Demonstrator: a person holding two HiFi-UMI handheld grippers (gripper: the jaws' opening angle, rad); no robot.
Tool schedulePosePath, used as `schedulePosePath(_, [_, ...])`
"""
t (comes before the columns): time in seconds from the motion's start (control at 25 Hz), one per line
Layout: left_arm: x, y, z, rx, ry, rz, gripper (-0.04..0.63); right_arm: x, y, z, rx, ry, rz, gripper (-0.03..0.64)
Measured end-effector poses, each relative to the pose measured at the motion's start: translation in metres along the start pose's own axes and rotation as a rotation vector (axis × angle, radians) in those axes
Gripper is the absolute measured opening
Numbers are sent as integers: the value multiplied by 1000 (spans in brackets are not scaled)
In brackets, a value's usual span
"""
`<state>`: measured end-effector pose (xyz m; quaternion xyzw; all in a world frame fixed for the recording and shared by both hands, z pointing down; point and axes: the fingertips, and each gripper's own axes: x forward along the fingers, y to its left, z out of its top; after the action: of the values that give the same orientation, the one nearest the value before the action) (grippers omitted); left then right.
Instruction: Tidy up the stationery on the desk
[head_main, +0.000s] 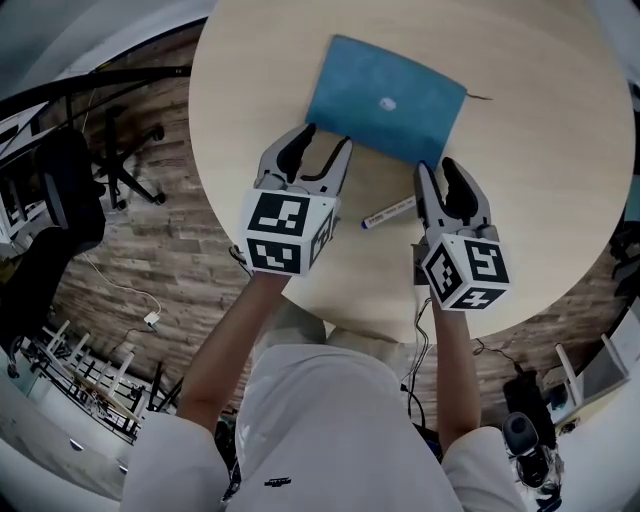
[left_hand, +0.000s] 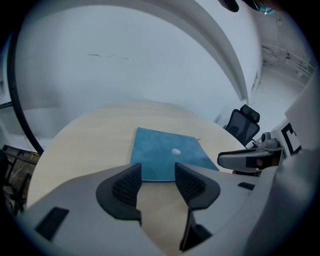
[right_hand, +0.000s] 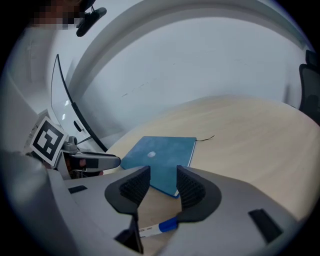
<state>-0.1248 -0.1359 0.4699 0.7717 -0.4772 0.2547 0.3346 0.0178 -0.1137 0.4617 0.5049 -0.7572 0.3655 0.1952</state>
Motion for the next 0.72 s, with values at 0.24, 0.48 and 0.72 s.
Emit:
schedulePosePath(0.24, [26, 17, 10, 50, -17, 43, 249, 20, -11, -3, -9, 42, -15, 201])
schedulePosePath(0.48, [45, 28, 3, 51, 35, 22, 278, 31, -17, -16, -3, 98, -30, 252])
schedulePosePath(0.72, [45, 26, 3, 45, 41, 13, 279, 36, -15, -20, 33, 131, -32, 252])
